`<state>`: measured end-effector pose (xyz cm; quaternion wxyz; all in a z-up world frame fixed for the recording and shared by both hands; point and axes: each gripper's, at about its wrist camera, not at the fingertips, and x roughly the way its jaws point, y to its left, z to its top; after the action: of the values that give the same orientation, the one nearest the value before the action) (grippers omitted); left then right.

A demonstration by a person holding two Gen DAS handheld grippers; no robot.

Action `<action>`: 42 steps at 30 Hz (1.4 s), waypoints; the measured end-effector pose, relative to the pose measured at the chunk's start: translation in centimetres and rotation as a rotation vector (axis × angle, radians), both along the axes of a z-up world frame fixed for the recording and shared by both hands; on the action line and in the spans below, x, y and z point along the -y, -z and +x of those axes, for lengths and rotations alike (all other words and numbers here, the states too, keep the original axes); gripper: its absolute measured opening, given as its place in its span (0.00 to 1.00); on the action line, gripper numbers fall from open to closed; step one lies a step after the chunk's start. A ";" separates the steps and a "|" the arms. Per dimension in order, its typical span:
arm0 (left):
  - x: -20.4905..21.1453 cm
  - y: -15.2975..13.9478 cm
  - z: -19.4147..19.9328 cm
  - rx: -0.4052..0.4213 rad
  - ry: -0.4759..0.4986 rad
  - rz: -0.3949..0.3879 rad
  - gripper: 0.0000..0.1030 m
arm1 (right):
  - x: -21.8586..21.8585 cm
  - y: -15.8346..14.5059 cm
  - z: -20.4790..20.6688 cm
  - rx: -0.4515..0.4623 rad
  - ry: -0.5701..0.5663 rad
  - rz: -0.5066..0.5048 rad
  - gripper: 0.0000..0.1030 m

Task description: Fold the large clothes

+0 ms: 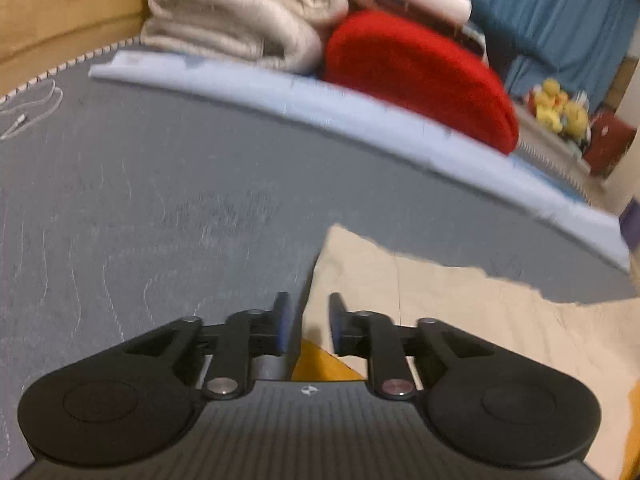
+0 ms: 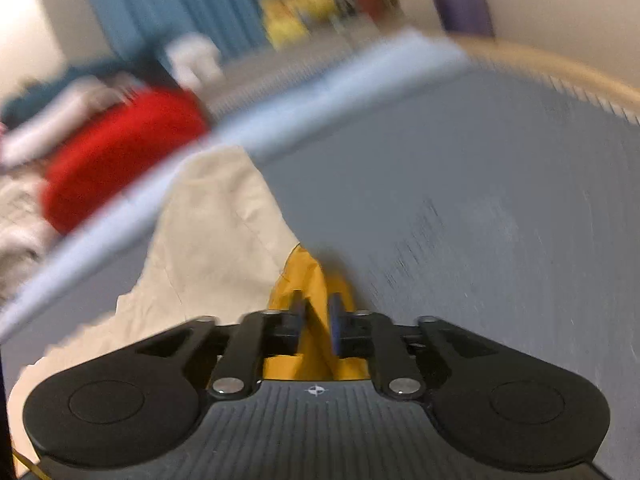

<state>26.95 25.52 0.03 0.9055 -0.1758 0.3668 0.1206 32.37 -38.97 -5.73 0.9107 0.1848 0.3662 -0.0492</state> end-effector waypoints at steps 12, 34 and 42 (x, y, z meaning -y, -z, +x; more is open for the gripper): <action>-1.4 2.9 -1.4 -0.166 0.130 -0.106 0.01 | 0.4 1.8 -1.6 -0.174 -0.101 0.052 0.00; 2.2 5.0 -9.7 -0.427 0.556 0.125 0.16 | -1.3 2.9 -9.7 -0.353 -0.330 -0.162 0.08; 1.7 5.7 -10.8 -0.515 0.540 0.162 0.21 | -1.1 2.7 -11.9 -0.406 -0.342 -0.300 0.07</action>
<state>16.14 23.85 -5.71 0.7938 0.0352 0.6047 -0.0537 20.47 -37.91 -8.42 0.8310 -0.0298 0.5553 0.0155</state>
